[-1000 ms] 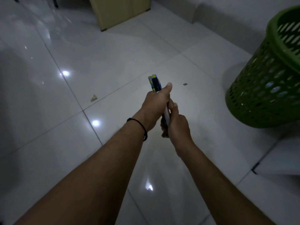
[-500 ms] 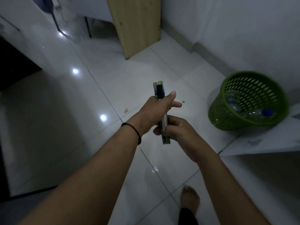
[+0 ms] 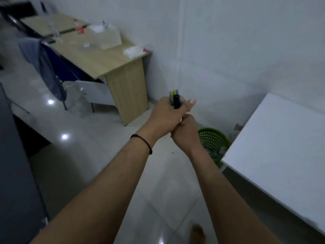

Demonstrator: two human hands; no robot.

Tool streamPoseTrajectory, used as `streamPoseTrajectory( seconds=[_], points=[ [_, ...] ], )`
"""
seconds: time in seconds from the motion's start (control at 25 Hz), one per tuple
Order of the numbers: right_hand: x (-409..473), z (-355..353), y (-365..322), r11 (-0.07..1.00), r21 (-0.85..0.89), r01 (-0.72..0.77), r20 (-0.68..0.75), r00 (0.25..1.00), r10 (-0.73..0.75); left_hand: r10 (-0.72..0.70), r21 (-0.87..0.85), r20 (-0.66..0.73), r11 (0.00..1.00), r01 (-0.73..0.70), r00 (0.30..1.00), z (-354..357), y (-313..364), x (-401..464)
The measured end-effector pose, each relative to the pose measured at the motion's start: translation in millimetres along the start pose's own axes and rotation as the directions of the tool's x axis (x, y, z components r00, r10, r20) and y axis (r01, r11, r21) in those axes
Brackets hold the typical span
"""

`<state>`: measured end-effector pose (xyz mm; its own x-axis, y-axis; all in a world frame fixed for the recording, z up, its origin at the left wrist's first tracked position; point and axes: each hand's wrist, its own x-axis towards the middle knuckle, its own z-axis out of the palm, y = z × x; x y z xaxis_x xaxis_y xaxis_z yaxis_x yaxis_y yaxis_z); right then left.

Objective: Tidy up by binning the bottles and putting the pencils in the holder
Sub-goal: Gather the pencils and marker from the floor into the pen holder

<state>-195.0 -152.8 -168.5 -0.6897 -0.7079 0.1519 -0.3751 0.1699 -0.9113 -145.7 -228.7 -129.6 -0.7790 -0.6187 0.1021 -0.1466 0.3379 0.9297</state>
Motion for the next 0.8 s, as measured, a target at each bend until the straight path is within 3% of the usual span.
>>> streamPoseTrajectory(
  seconds=[0.16,0.32,0.52,0.8],
  points=[
    [-15.4,-77.0,-24.3,0.994,-0.102,0.034,-0.122,0.991,-0.046,0.111,0.013,0.013,0.994,-0.112,0.994,52.0,76.6,-1.9],
    [-34.0,-182.9,-21.0,0.959,-0.234,-0.157,-0.351,0.934,0.067,0.164,0.073,0.219,0.98,-0.184,0.962,144.7,132.4,6.5],
    [-48.3,-320.6,5.5,0.845,-0.404,-0.349,-0.52,0.848,0.102,0.236,-0.006,0.358,0.968,-0.251,0.903,275.1,193.4,23.7],
    [-56.3,-459.2,38.4,0.933,-0.202,-0.299,-0.49,0.855,0.168,0.309,-0.152,0.479,0.951,-0.269,0.822,389.3,248.2,63.2]
  ],
)
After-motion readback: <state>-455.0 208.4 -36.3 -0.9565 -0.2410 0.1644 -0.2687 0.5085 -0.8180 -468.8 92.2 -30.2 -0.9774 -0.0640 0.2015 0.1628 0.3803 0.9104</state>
